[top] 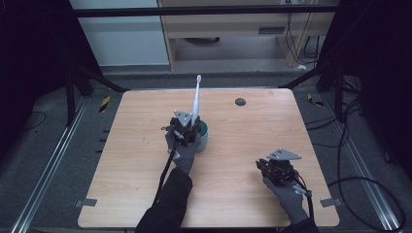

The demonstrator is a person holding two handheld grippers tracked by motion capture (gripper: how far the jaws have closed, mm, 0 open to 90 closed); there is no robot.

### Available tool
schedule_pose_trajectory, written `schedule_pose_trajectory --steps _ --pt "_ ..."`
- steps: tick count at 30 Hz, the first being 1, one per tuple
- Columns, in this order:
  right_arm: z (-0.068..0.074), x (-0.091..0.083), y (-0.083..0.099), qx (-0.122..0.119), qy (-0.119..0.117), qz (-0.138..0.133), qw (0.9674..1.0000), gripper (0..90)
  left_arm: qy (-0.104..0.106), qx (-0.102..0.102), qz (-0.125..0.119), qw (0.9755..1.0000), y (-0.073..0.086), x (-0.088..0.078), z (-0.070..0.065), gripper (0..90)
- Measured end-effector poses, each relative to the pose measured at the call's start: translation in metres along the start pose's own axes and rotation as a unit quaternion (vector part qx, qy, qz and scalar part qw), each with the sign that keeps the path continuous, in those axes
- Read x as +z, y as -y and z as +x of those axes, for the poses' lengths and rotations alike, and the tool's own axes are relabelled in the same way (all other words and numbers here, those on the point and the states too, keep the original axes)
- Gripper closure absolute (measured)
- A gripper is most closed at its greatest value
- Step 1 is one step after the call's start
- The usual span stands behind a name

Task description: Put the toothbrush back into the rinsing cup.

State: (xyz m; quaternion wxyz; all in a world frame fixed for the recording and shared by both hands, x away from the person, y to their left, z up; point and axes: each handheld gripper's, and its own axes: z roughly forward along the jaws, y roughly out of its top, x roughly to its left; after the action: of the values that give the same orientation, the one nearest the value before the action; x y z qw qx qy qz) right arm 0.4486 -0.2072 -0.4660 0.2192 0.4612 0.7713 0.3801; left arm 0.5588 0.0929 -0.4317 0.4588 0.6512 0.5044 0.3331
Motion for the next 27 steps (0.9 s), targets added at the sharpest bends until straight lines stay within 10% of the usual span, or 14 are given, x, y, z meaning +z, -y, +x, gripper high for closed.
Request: schedule_pose_trajectory --steps 27 --pt "0.0 0.0 0.0 -0.002 0.0 0.001 1.0 79.5 0.017 -0.002 0.016 0.9997 0.018 0.002 0.0 65.2"
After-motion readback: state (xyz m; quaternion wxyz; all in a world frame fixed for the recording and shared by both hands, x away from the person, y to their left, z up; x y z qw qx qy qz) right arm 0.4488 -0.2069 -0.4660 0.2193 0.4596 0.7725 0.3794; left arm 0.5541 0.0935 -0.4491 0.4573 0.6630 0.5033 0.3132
